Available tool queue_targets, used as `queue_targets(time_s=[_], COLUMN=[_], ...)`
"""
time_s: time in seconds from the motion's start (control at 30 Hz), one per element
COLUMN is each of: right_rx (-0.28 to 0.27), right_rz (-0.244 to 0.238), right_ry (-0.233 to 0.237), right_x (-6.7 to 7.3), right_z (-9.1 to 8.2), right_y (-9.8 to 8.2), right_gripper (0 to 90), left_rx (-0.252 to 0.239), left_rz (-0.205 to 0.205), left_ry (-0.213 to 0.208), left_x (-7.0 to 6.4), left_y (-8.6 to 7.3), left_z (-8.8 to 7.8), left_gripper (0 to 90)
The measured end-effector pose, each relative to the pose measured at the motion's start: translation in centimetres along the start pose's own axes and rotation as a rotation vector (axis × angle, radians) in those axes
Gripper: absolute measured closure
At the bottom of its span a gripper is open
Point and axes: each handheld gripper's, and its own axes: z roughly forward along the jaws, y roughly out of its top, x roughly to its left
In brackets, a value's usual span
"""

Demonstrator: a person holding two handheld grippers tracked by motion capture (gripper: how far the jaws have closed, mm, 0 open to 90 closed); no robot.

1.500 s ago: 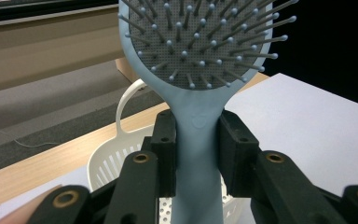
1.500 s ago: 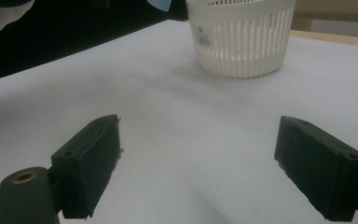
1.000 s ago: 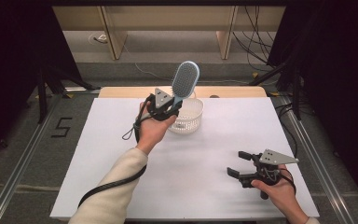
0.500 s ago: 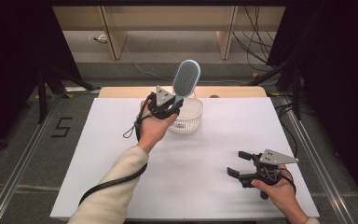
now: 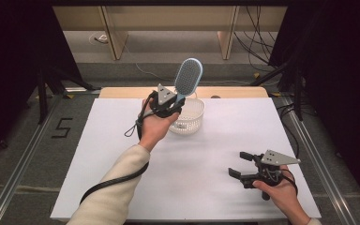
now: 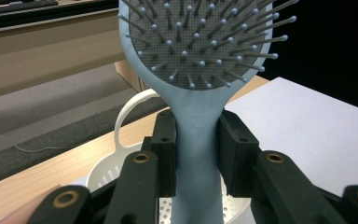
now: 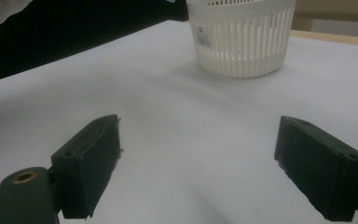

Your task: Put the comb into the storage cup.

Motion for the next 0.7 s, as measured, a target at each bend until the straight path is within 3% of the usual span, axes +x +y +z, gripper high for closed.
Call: queue_targets(time_s=[0.7], right_rx=[0.001], right_rz=[-0.001], right_ry=[0.001], right_x=[0.01], right_z=[-0.02], right_y=[0.01], right_gripper=[15.3], left_rx=[0.003], left_rz=[0.004], left_ry=[0.007], left_x=[0.08], left_y=[0.40], left_z=[0.49], left_gripper=[69.5])
